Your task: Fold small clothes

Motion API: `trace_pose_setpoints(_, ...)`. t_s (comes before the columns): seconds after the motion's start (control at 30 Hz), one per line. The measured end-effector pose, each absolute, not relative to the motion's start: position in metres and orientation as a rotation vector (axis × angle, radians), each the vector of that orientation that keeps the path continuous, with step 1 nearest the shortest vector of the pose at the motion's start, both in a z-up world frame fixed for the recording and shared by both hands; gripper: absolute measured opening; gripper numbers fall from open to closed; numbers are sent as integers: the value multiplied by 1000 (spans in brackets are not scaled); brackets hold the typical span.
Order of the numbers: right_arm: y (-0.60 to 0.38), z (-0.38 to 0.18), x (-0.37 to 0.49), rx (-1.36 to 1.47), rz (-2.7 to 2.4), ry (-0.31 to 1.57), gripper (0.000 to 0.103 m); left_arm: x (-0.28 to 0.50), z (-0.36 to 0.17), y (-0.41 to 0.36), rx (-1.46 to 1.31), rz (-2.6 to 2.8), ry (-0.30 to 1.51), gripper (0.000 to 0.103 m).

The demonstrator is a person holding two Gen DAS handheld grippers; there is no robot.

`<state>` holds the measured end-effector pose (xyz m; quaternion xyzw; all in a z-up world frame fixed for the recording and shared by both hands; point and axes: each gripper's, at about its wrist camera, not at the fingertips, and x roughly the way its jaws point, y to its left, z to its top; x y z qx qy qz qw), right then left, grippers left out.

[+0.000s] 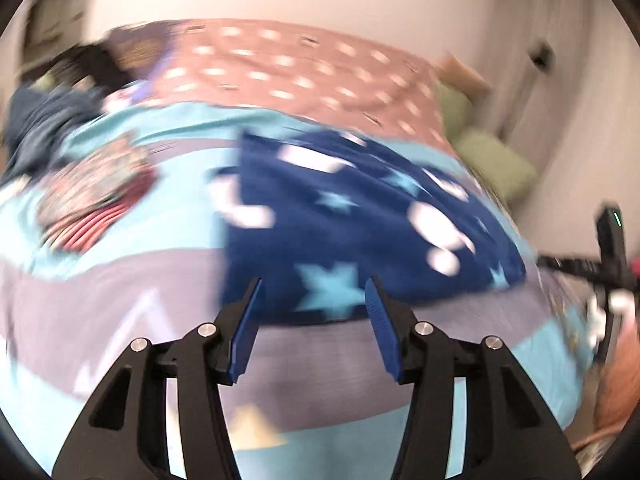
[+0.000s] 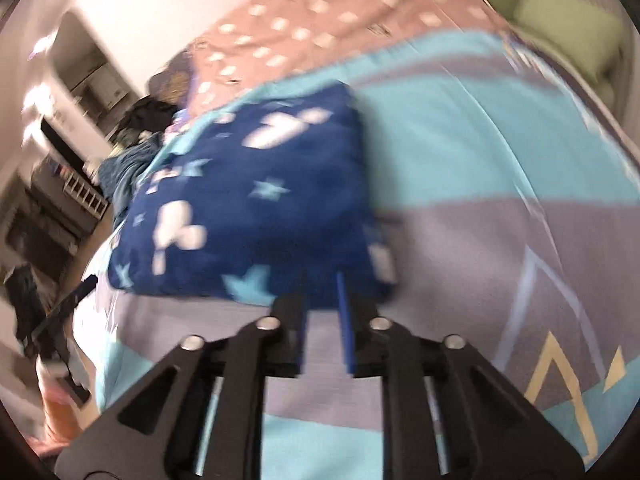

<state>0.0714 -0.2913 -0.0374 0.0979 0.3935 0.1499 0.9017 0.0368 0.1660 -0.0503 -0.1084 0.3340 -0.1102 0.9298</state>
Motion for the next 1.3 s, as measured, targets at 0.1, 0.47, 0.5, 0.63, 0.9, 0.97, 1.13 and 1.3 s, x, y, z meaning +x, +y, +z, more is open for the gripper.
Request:
trace_pose_setpoints(0.1,-225,-20,61,25,363,734,48,27,-53,196,-274,-234,656,52)
trace_pose_setpoints(0.47,-25,-41,13,-493,486,398,74,21,-98,226,-418,-332,665,53)
trace_pose_setpoints(0.5,-19,-43,13,-500,483,378,74,22,-100,229,-433,-339,665,55)
trace_pose_setpoints(0.63,15,-56,21,-573,497,391,71,28,-107,248,-520,-377,655,60)
trace_pose_setpoints(0.9,75,-95,26,-829,544,397,55,51,-124,272,-621,-406,669,60)
trace_pose_setpoints(0.97,87,-101,26,-874,571,391,56,57,-133,275,-660,-426,699,60)
trace_pose_setpoints(1.13,113,-121,31,-975,559,367,63,60,-147,288,-776,-469,702,60)
trace_pose_setpoints(1.3,131,-138,54,-998,480,345,59,62,-151,296,-842,-515,690,60)
